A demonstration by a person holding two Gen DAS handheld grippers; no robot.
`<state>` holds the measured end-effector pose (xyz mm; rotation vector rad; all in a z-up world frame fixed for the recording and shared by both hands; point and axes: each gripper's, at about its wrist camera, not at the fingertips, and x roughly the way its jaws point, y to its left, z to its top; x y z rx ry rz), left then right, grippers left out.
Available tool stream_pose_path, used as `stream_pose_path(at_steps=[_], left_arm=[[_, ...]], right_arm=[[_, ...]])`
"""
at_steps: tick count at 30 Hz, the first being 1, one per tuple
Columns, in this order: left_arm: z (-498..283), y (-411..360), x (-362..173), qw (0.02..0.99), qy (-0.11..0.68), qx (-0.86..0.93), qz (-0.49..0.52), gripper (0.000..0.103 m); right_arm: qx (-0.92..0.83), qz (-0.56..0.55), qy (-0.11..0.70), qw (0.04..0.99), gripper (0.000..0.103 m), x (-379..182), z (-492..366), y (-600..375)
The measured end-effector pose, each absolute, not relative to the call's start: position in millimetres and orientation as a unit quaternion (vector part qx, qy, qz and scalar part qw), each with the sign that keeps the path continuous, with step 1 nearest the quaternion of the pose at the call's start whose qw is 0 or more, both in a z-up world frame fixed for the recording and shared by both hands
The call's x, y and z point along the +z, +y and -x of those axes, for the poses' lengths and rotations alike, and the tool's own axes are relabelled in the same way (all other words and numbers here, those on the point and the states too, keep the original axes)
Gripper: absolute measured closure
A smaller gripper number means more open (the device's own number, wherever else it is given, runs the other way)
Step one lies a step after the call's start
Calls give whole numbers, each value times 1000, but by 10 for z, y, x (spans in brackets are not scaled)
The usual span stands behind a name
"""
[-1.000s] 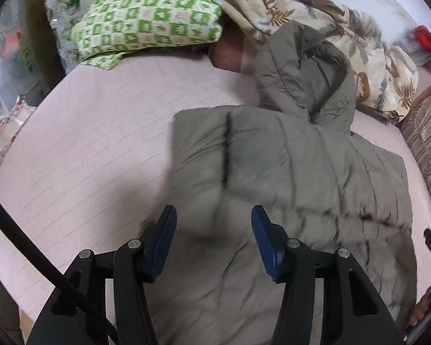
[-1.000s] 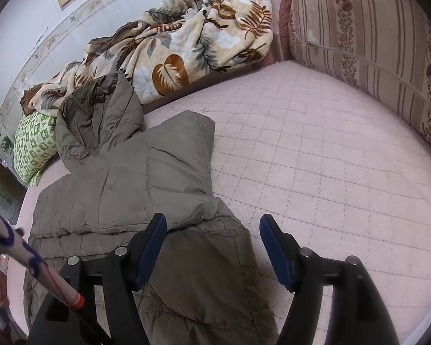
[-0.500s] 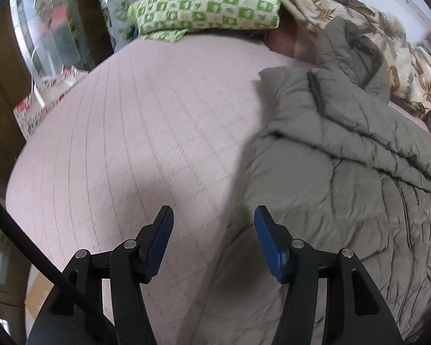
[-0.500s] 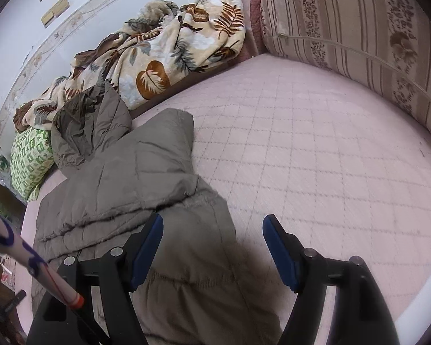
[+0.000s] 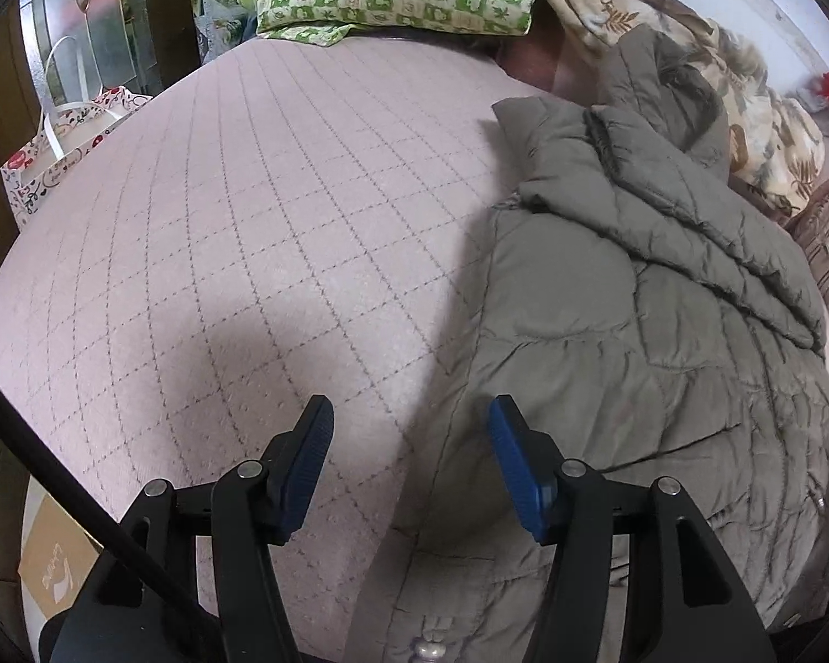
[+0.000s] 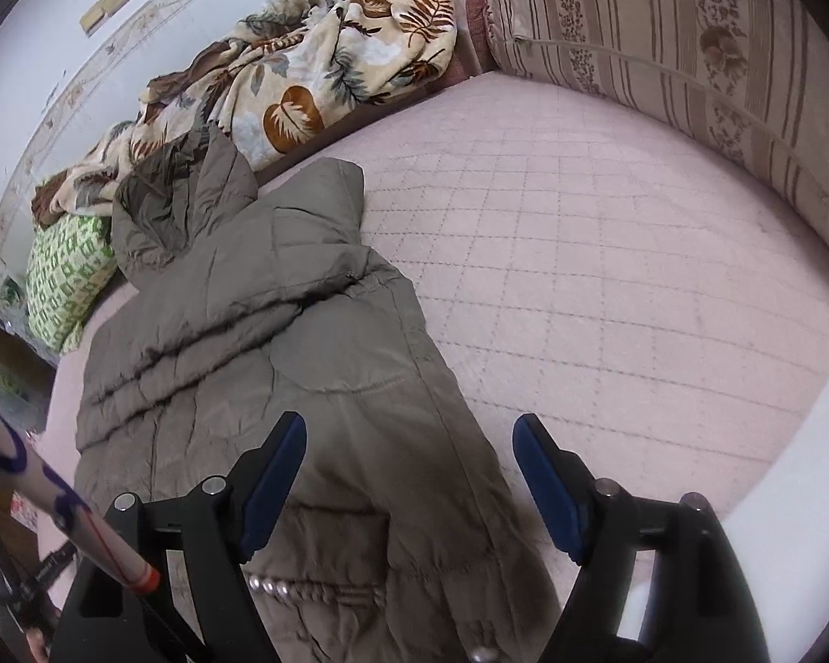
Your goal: Fold large clothes
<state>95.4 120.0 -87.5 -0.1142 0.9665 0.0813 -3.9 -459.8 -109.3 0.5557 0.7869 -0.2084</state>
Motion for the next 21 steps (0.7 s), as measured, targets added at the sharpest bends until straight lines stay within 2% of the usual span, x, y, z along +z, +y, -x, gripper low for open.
stream_pose_path(at_steps=[3, 11, 16, 21], left_arm=[[-995, 1134, -769, 888, 455, 37, 49, 45], [-1416, 733, -423, 902, 430, 25, 17, 45], [-1759, 620, -317, 913, 407, 21, 15, 45], [-1922, 758, -439, 916, 400, 16, 31, 45]], right_arm=[[-87, -272, 377, 881, 21, -955, 25, -4567], [2, -261, 352, 899, 17, -104, -372, -3978], [56, -238, 339, 908, 16, 410, -820, -3397], [66, -232, 330, 913, 14, 720, -1521, -2981]])
